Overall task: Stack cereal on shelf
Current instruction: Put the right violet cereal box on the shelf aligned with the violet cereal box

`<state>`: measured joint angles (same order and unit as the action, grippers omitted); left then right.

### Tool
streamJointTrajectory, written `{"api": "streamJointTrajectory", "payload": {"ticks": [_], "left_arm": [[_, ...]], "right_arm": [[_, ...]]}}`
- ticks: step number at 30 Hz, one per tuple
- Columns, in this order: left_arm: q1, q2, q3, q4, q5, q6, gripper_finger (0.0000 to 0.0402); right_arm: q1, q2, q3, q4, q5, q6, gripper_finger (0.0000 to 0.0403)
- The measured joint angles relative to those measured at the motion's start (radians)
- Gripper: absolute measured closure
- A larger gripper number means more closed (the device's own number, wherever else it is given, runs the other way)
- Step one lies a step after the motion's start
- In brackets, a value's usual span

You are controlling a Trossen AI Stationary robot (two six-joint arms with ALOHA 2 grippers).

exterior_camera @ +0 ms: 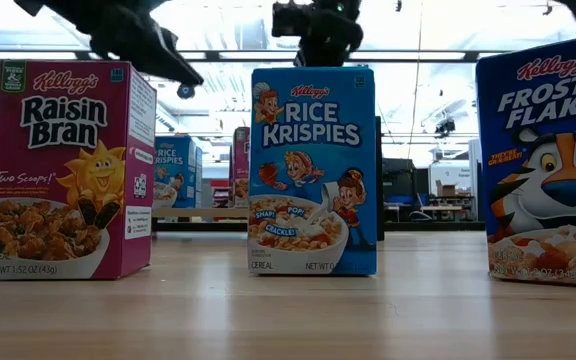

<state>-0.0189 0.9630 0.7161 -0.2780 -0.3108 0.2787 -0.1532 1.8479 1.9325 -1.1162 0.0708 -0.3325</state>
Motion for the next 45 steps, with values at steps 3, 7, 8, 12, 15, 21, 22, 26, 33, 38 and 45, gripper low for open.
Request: {"api": "streamJointTrajectory", "payload": {"ticks": [3, 7, 8, 12, 15, 21, 22, 26, 33, 38, 45], "left_arm": [[0.0, 0.047, -0.001, -0.001, 0.0, 0.0, 0.0282], [0.0, 0.122, 0.002, 0.008, 0.001, -0.037, 0.0317], [0.0, 0.142, 0.001, 0.018, 0.001, -0.069, 0.0326], [-0.005, 0.241, -0.02, 0.076, 0.0, -0.169, 0.0365], [-0.009, 0.318, -0.016, 0.132, 0.0, -0.179, 0.0391], [-0.008, 0.431, 0.042, 0.18, -0.01, -0.143, 0.0399], [-0.008, 0.444, 0.055, 0.183, -0.02, -0.137, 0.04], [-0.006, 0.495, 0.112, 0.173, -0.045, -0.093, 0.0401], [0.015, 0.541, 0.155, 0.205, -0.048, -0.029, 0.0401], [0.046, 0.545, 0.151, 0.244, -0.049, 0.005, 0.0401], [0.094, 0.573, 0.145, 0.312, -0.049, 0.024, 0.0401]], "right_arm": [[0.0, -0.072, -0.162, 0.162, 0.005, -0.002, 0.0394], [-0.003, -0.152, -0.347, 0.381, 0.008, -0.019, 0.0394], [-0.003, -0.17, -0.385, 0.427, 0.008, -0.023, 0.0394], [0.0, -0.237, -0.534, 0.613, 0.009, -0.043, 0.0394], [0.0, -0.281, -0.634, 0.771, 0.009, -0.047, 0.0394], [0.0, -0.341, -0.799, 0.989, 0.009, -0.059, 0.0394], [0.0, -0.35, -0.821, 1.017, 0.009, -0.059, 0.0394], [0.0, -0.385, -0.889, 1.09, 0.011, -0.074, 0.0394], [0.002, -0.477, -0.992, 1.182, 0.018, -0.094, 0.0394], [0.002, -0.536, -1.046, 1.268, 0.013, -0.111, 0.0394], [0.002, -0.593, -1.11, 1.34, -0.001, -0.124, 0.0394]]}}
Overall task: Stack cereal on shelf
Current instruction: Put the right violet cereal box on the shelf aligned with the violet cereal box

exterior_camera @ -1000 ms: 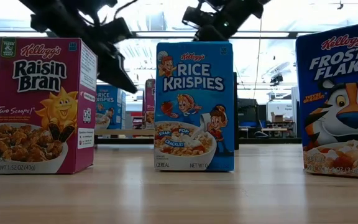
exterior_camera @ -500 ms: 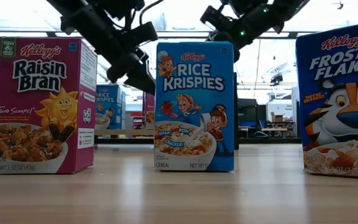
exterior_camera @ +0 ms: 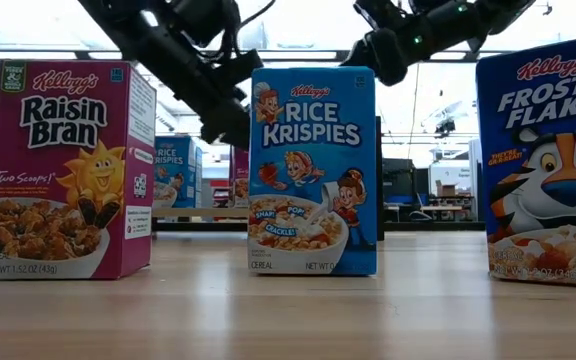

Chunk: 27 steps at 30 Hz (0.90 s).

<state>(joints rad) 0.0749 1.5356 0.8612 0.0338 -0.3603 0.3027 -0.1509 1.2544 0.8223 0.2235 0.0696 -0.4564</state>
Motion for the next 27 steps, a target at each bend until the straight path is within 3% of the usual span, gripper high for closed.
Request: {"api": "streamJointTrajectory", "payload": {"ticks": [27], "left_arm": [[0.105, 0.005, -0.006, -0.052, 0.0, 0.003, 0.0401]], "right_arm": [[0.0, -0.009, -0.025, -0.009, 0.0, 0.019, 0.0394]]}}
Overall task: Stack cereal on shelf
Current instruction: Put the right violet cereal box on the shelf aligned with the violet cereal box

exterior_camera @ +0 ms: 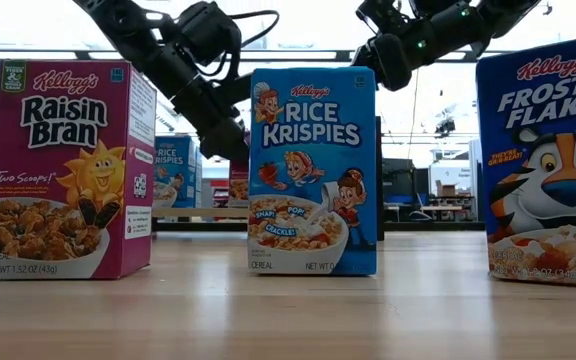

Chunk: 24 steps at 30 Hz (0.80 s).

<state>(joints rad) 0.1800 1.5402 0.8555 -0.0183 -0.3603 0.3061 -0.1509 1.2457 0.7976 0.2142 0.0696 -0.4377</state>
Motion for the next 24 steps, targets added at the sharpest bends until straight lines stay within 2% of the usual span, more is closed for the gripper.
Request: {"api": "streamJointTrajectory", "payload": {"ticks": [13, 18, 24], "left_arm": [[0.016, 0.0, 0.0, 0.009, -0.019, -0.06, 0.0401], [0.002, 0.0, 0.009, 0.058, 0.062, -0.064, 0.0401], [-0.011, -0.001, 0.013, 0.164, 0.083, -0.037, 0.0401]], "right_arm": [[0.0, 0.0, 0.0, 0.0, 0.0, 0.0, 0.0394], [0.0, 0.0, 0.0, 0.0, 0.001, 0.0, 0.0394], [0.0, 0.0, 0.0, -0.001, 0.001, -0.002, 0.0394]]}}
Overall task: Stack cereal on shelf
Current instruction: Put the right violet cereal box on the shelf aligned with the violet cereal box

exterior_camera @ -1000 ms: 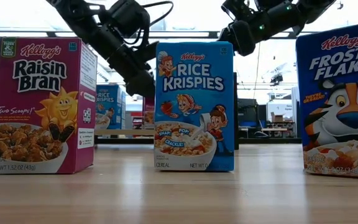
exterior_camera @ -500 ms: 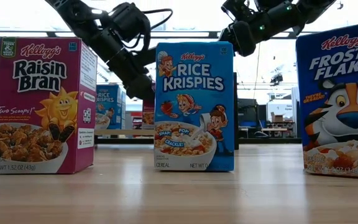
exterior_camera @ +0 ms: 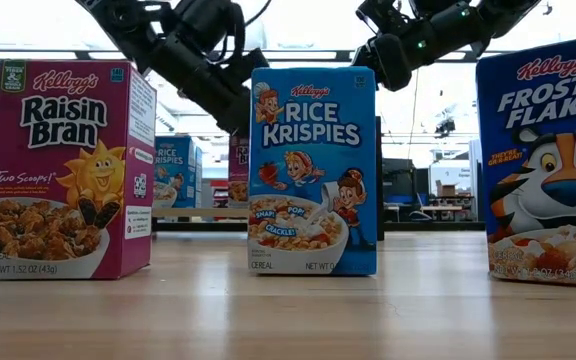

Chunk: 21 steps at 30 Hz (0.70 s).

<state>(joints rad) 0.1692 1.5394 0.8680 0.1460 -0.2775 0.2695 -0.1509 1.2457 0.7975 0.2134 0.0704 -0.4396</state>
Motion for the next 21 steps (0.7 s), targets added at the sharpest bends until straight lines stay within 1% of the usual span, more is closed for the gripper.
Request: {"api": "streamJointTrajectory", "payload": {"ticks": [5, 7, 9, 11, 21], "left_arm": [[0.001, 0.0, 0.0, 0.071, -0.005, 0.0, 0.0401], [0.001, 0.0, 0.0, 0.072, -0.048, 0.0, 0.0401], [0.0, 0.0, 0.0, 0.071, -0.116, -0.001, 0.0401], [0.001, 0.0, 0.0, 0.071, -0.153, -0.001, 0.0401], [0.001, 0.0, 0.0, 0.058, -0.171, -0.027, 0.0401]], "right_arm": [[0.0, 0.0, 0.0, 0.0, 0.0, -0.004, 0.0394], [0.0, 0.0, 0.0, 0.0, 0.0, -0.006, 0.0394], [0.0, 0.0, 0.0, 0.0, 0.0, -0.006, 0.0394], [0.0, 0.0, 0.0, 0.0, 0.0, -0.007, 0.0394], [0.0, 0.0, 0.0, 0.0, 0.0, -0.006, 0.0394]]}}
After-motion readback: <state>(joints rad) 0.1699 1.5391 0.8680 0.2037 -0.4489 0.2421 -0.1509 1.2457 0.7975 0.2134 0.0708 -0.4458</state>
